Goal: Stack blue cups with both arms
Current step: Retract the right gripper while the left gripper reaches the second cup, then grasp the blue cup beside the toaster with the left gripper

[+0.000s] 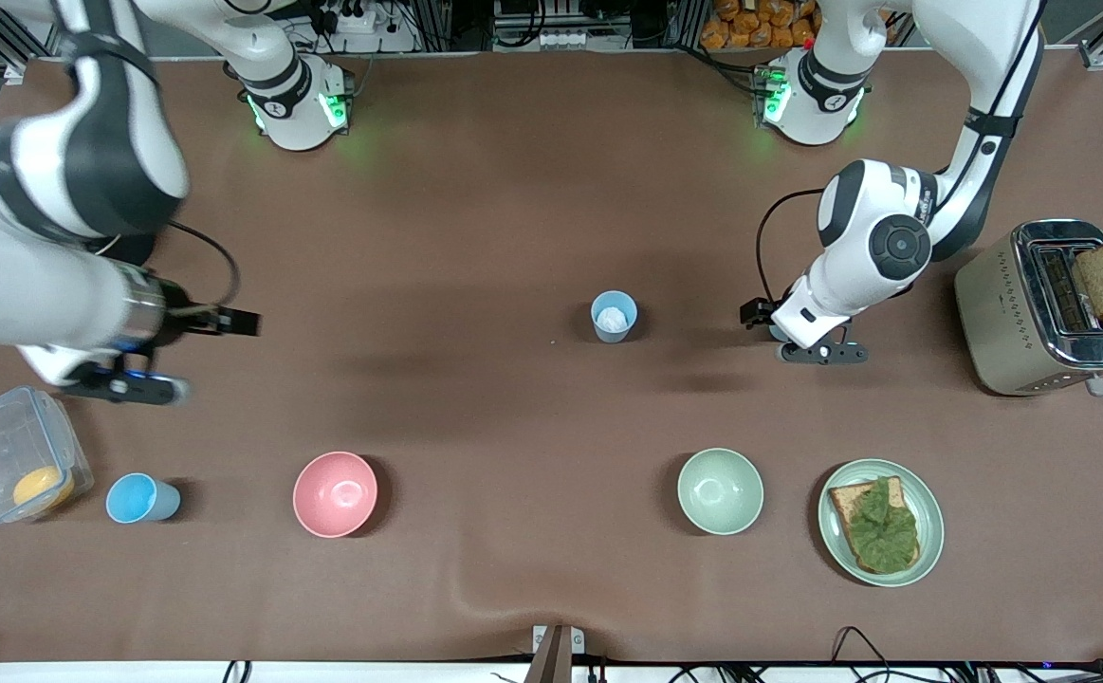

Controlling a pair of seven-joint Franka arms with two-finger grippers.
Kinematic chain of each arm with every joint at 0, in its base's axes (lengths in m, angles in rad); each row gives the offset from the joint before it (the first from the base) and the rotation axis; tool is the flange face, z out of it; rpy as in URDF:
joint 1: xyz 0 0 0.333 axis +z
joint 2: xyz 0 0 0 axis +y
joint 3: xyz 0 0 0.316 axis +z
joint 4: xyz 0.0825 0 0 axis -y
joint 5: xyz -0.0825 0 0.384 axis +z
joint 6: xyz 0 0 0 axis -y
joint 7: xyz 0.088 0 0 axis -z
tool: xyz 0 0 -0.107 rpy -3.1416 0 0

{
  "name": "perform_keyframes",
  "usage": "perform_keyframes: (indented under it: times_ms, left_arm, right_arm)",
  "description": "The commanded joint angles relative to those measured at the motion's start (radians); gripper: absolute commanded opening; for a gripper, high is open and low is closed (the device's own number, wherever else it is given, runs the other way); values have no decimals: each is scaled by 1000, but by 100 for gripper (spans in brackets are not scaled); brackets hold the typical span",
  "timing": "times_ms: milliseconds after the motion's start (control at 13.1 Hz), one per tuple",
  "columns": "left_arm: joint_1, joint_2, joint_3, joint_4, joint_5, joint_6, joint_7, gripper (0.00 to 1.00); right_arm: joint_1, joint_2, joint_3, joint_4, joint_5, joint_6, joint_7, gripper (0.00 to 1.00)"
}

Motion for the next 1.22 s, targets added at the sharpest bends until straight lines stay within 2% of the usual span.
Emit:
perform_keyframes:
  times_ms: [0, 229, 381, 457, 610, 686, 1143]
  left_arm:
    - [13, -21, -10, -93, -23, 88, -10, 100]
    - [24, -21, -10, -122, -23, 105, -10, 100]
    - [27, -7, -8, -120, -23, 110, -10, 100]
    - [27, -1, -10, -122, -22, 122, -8, 85]
    - [25, -1, -10, -119, -20, 123, -2, 4]
    - [27, -3, -10, -120, -22, 123, 0, 0]
    - [30, -47, -8, -117, -16, 111, -5, 0]
  right_arm:
    - [-63, -186, 17, -147, -49, 50, -41, 100]
    - [-112, -266, 17, -149, -57, 40, -104, 100]
    - [-120, -285, 17, -150, -59, 13, -103, 100]
    - [-122, -283, 17, -149, -60, -12, -107, 100]
    - [-143, -286, 19, -138, -59, -29, -124, 100]
    - [-143, -288, 19, -138, -60, -35, -124, 100]
    - [-132, -257, 17, -86, -63, -35, -112, 100]
